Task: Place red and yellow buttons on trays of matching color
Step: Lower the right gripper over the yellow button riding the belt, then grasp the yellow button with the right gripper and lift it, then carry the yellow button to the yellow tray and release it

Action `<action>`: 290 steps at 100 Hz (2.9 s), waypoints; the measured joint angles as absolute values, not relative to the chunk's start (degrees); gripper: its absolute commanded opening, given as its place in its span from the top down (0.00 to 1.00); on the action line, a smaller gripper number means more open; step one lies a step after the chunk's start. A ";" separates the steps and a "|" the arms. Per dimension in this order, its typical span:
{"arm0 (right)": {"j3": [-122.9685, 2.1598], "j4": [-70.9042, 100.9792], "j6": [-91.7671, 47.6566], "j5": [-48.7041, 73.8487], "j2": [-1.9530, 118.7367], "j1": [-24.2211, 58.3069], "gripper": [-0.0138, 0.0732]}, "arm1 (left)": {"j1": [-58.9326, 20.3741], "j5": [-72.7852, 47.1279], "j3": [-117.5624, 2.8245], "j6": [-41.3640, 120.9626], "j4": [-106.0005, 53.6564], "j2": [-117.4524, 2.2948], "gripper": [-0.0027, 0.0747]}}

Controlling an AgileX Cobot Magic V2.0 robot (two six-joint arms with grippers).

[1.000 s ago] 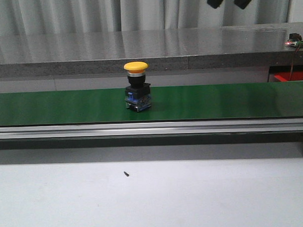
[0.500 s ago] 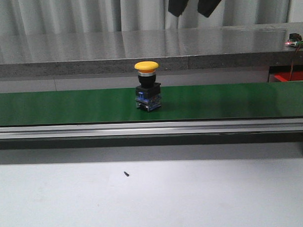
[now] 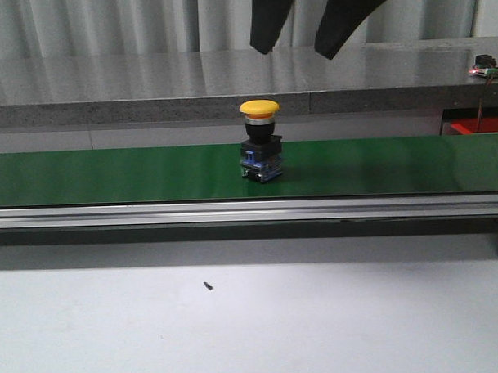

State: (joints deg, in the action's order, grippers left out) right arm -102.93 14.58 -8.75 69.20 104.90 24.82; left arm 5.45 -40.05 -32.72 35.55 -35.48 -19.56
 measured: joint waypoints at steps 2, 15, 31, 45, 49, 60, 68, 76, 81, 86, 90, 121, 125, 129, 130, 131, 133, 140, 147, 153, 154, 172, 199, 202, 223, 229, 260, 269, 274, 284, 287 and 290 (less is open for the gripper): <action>-102.93 14.68 -8.75 69.20 105.22 24.82 0.15 | 5.45 -40.05 -32.72 35.55 -35.48 -19.56 0.99; -102.93 14.95 -8.84 68.82 107.14 24.82 0.15 | 5.45 -40.05 -32.72 35.55 -35.48 -19.56 0.99; -102.93 14.98 -9.00 66.98 109.12 24.82 0.15 | 5.45 -40.05 -32.72 35.55 -35.48 -19.56 0.99; -102.93 14.74 -8.99 64.63 111.10 24.82 0.15 | 5.45 -40.05 -32.72 35.55 -35.48 -19.56 0.99; -102.93 14.31 -8.99 64.03 111.81 24.82 0.15 | 5.45 -40.05 -32.72 35.55 -35.48 -19.56 0.99; -102.93 12.78 -8.99 63.66 113.50 24.82 0.15 | 5.45 -40.05 -32.72 35.55 -35.48 -19.56 0.99; -102.93 11.73 -8.99 63.66 114.22 24.82 0.15 | 5.45 -40.05 -32.72 35.55 -35.48 -19.56 0.99; -102.93 10.46 -8.99 63.89 114.76 24.82 0.15 | 5.45 -40.05 -32.72 35.55 -35.48 -19.56 0.99; -102.93 9.78 -8.99 64.01 115.39 24.82 0.17 | 5.45 -40.05 -32.72 35.55 -35.48 -19.56 0.99; -102.93 9.36 -8.99 64.26 115.93 24.82 0.21 | 5.45 -40.05 -32.72 35.55 -35.48 -19.56 0.99; -102.93 9.11 -8.99 64.24 116.40 24.82 0.27 | 5.45 -40.05 -32.72 35.55 -35.48 -19.56 0.99; -102.93 8.58 -8.99 64.44 117.46 24.82 0.61 | 5.45 -40.05 -32.72 35.55 -35.48 -19.56 0.99; -102.93 8.58 -8.99 64.44 117.46 24.82 0.61 | 5.45 -40.05 -32.72 35.55 -35.48 -19.56 0.99; -102.93 8.58 -8.99 64.44 117.46 24.82 0.61 | 5.45 -40.05 -32.72 35.55 -35.48 -19.56 0.99; -102.93 8.58 -8.99 64.44 117.46 24.82 0.61 | 5.45 -40.05 -32.72 35.55 -35.48 -19.56 0.99; -102.93 8.58 -8.99 64.44 117.46 24.82 0.61 | 5.45 -40.05 -32.72 35.55 -35.48 -19.56 0.99; -102.93 8.58 -8.99 64.44 117.32 24.82 0.61 | 5.45 -40.05 -32.72 35.55 -35.48 -19.56 0.99; -102.93 8.58 -8.99 64.44 116.83 24.82 0.61 | 5.45 -40.05 -32.72 35.55 -35.48 -19.56 0.99; -102.93 8.54 -8.99 64.44 115.36 24.82 0.61 | 5.45 -40.05 -32.72 35.55 -35.48 -19.56 0.99; -102.93 8.33 -8.99 64.44 113.40 24.82 0.61 | 5.45 -40.05 -32.72 35.55 -35.48 -19.56 0.99; -102.93 8.33 -8.99 64.44 113.17 24.82 0.61 | 5.45 -40.05 -32.72 35.55 -35.48 -19.56 0.99; -102.93 7.99 -7.02 66.04 106.86 23.52 0.61 | 5.45 -40.05 -32.72 35.55 -35.48 -19.56 0.99; -101.99 7.32 -6.18 69.92 100.07 15.20 0.61 | 5.45 -40.05 -32.72 35.55 -35.48 -19.56 0.99; -101.35 7.28 -6.08 69.93 99.05 13.97 0.61 | 5.45 -40.05 -32.72 35.55 -35.48 -19.56 0.99; -95.50 6.93 -5.01 70.02 92.53 4.11 0.61 | 5.45 -40.05 -32.72 35.55 -35.48 -19.56 0.99; -93.48 6.82 -4.80 69.79 90.88 1.06 0.61 | 5.45 -40.05 -32.72 35.55 -35.48 -19.56 0.99; -80.61 6.60 -1.22 67.44 83.96 -11.96 0.61 | 5.45 -40.05 -32.72 35.55 -35.48 -19.56 0.99; -76.74 6.60 -0.90 66.52 82.28 -14.34 0.61 | 5.45 -40.05 -32.72 35.55 -35.48 -19.56 0.99; -75.01 6.60 -0.87 66.13 81.18 -15.31 0.61 | 5.45 -40.05 -32.72 35.55 -35.48 -19.56 0.99; -70.76 6.46 -0.77 64.40 79.04 -16.28 0.61 | 5.45 -40.05 -32.72 35.55 -35.48 -19.56 0.99; -69.39 6.38 -0.77 63.85 78.43 -16.31 0.61 | 5.45 -40.05 -32.72 35.55 -35.48 -19.56 0.99; -68.30 6.21 -0.77 63.34 77.87 -16.41 0.61 | 5.45 -40.05 -32.72 35.55 -35.48 -19.56 0.99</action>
State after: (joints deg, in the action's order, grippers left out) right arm -68.30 6.21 -0.77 63.34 77.87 -16.41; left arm 5.45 -40.05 -32.72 35.55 -35.48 -19.56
